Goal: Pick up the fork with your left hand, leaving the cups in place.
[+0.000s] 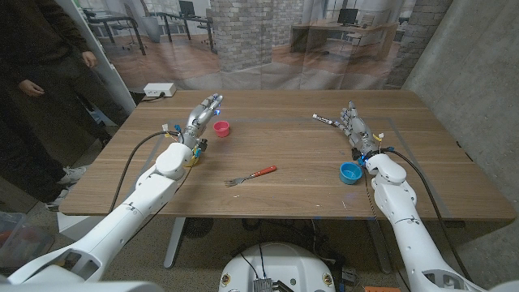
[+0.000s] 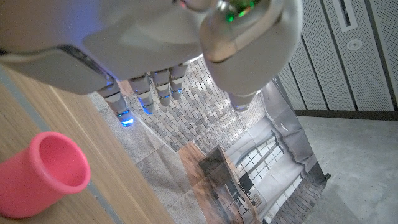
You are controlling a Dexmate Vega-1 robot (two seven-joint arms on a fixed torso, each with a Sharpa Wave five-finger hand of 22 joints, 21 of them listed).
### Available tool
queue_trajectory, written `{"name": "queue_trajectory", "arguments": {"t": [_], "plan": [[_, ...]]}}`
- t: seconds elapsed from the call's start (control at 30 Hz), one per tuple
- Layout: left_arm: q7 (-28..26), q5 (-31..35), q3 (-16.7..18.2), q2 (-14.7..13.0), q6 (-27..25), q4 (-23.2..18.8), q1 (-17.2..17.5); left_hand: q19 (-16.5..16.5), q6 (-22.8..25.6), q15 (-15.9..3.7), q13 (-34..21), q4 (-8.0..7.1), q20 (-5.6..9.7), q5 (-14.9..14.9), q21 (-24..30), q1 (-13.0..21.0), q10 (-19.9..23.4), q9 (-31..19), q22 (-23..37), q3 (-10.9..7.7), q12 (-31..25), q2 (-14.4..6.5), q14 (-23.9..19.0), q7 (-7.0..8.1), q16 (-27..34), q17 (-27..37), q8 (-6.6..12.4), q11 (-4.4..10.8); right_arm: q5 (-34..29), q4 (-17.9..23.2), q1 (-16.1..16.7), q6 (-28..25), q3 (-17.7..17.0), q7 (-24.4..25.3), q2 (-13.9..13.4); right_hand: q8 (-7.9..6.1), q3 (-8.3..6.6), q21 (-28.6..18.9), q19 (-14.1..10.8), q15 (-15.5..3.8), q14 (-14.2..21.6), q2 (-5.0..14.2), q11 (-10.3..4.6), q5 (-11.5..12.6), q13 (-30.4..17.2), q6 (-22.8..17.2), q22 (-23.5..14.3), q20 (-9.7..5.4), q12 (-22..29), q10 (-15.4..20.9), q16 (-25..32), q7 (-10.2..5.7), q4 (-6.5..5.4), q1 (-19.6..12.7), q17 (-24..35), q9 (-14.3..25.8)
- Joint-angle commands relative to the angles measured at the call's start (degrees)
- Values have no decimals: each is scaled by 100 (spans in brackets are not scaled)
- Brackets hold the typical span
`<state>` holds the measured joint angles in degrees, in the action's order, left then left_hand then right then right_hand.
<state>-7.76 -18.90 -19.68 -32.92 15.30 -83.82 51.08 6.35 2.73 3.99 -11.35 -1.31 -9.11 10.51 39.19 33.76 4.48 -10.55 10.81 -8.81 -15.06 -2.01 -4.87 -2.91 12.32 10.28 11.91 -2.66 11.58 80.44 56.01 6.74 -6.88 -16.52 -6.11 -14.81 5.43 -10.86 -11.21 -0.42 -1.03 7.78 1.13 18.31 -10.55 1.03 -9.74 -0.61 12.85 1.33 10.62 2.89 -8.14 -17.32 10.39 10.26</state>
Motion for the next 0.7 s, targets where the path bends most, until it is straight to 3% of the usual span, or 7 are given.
{"name": "queue_trajectory", "arguments": {"t": [0.03, 0.7], "plan": [[-141, 525, 30, -123, -68, -273, 21, -40, 101, -23, -21, 72, -10, 48, -12, 55, 103, -11, 16, -3, -34, 78, -85, -16, 65, 34, 44, 4, -85, -45, -3, 48, -138, -107, 125, 22, 6, -16, -33, 27, -30, -8, 46, 12, -5, -38, -12, 15, -25, 30, 16, 29, 30, -65, 0, 22], [-189, 1271, 70, -259, -215, -613, -48, -123, 208, -110, -42, 335, -18, 125, -37, 354, 204, -21, 20, 11, -35, 296, -238, -45, 93, 54, 59, 105, -145, 38, 35, 112, -190, -44, 178, 50, 6, -18, -38, 35, -13, -19, 69, 11, -7, -90, -11, 19, -39, 78, 16, 43, 60, -94, -6, 24]]}}
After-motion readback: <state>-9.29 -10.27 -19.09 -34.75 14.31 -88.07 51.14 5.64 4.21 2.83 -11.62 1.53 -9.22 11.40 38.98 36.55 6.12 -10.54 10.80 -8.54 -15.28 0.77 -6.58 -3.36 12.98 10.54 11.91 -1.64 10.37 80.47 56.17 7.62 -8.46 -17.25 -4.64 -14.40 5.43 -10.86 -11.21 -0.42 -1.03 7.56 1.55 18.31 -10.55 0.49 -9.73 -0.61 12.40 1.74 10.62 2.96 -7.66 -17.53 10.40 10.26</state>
